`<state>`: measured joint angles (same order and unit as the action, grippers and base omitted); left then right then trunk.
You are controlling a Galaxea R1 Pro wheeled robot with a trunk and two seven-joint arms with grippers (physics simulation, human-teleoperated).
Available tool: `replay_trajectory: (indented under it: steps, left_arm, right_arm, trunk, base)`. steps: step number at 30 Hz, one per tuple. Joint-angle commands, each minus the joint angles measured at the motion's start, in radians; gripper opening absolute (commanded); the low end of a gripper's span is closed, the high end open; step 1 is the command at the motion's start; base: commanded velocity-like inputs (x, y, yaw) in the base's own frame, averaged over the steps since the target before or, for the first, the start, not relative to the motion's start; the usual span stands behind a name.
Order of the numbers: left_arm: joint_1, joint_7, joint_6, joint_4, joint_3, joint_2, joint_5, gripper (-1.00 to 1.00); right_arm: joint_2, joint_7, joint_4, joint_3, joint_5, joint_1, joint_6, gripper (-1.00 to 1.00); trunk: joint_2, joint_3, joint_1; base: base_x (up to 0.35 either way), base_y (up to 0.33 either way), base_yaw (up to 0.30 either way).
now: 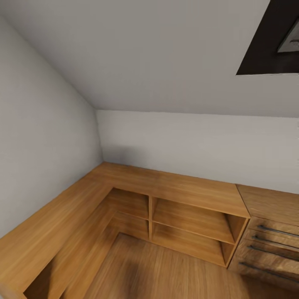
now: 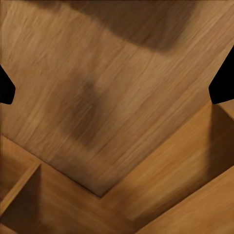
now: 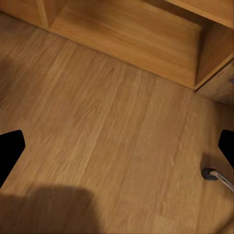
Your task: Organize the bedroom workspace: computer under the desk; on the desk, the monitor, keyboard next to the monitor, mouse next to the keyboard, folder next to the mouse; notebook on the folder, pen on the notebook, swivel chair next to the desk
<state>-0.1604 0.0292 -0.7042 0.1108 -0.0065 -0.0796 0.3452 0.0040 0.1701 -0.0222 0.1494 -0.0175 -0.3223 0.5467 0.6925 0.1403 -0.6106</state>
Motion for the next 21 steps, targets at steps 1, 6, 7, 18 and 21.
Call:
replay_trajectory:
  steps: [1,6,7,18,21]
  left_arm:
    - [-0.001,0.003,-0.003,0.0,-0.001,0.0,0.0,1.0]
    - [-0.001,0.003,-0.003,-0.008,-0.001,0.0,0.0,1.0]
    - [-0.001,0.003,-0.003,-0.011,-0.001,0.0,-0.001,1.0]
    - [-0.001,0.003,-0.003,-0.02,-0.001,0.0,-0.002,1.0]
    - [-0.001,0.003,-0.003,-0.021,-0.001,0.0,-0.002,1.0]
  right_arm:
    - [0.0,0.009,-0.002,0.008,-0.002,-0.001,0.002,1.0]
    - [0.001,0.009,-0.002,0.009,-0.002,0.004,0.003,1.0]
    - [0.001,0.009,-0.002,0.009,-0.002,0.004,0.003,1.0]
    - [0.001,0.009,-0.002,0.009,-0.002,0.005,0.004,1.0]
    - [0.0,0.009,-0.002,0.009,-0.002,0.005,0.004,1.0]
  trunk:
    - [0.001,0.002,0.0]
    - [0.001,0.001,0.0]
    - [0.001,0.0,0.0]
    - [0.001,-0.006,0.0]
    - [0.001,-0.006,0.0]
  base:
    - [0.031,0.0,-0.041]
    - [0.014,0.0,-0.051]
    - [0.005,0.0,-0.118]
    - [0.041,0.024,-0.218]
    - [0.224,0.163,-0.275]
